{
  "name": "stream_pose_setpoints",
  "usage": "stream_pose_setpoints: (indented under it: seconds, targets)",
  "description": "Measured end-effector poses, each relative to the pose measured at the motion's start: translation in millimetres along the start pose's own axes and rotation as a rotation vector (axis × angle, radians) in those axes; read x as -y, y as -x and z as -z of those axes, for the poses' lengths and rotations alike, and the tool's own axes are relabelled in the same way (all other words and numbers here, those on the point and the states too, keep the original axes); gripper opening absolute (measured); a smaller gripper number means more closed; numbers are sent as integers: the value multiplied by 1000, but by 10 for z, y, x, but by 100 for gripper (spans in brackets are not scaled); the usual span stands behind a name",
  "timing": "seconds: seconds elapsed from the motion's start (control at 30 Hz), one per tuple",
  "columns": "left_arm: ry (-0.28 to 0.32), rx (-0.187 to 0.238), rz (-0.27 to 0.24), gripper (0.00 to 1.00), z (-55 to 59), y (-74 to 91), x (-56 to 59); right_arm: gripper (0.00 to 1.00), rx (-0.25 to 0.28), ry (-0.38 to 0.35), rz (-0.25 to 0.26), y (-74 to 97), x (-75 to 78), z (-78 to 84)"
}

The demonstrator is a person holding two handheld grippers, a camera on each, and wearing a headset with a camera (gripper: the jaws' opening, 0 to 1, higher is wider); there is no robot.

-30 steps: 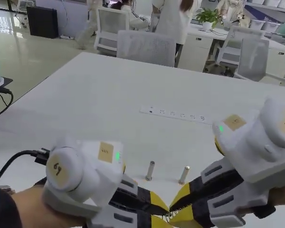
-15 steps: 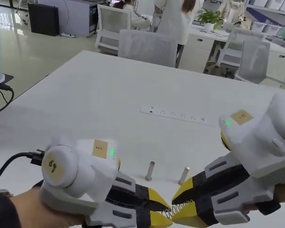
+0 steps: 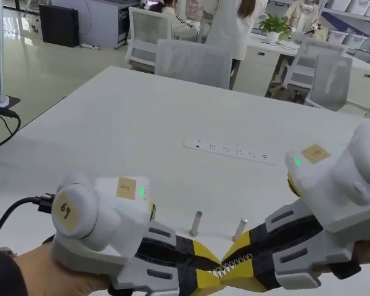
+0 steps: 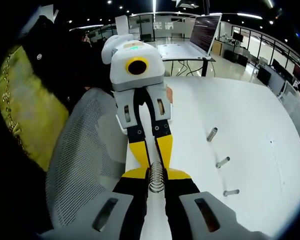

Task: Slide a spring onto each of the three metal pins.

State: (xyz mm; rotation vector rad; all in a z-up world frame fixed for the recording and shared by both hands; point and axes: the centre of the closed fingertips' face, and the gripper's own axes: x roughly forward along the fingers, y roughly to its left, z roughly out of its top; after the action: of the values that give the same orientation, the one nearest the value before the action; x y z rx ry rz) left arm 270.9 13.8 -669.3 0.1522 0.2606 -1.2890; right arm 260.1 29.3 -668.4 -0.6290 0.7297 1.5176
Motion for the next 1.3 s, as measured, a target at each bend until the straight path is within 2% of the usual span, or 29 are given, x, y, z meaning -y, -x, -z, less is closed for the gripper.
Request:
stream_pose_setpoints:
  seconds: [0.4, 0.57, 0.8, 1.3]
  targets:
    - [-35, -14, 3, 2, 13, -29, 36, 8, -34, 8, -8, -3, -12, 37]
    - [-49, -45, -4, 3, 41, -51, 39, 8, -61, 20, -15, -16, -19, 62]
    - [-19, -71, -19, 15, 97, -40, 16, 8, -65, 19, -16, -12, -5, 69]
    - [58, -70, -69, 48, 110, -24, -60, 8, -75, 18, -11, -4, 28, 104]
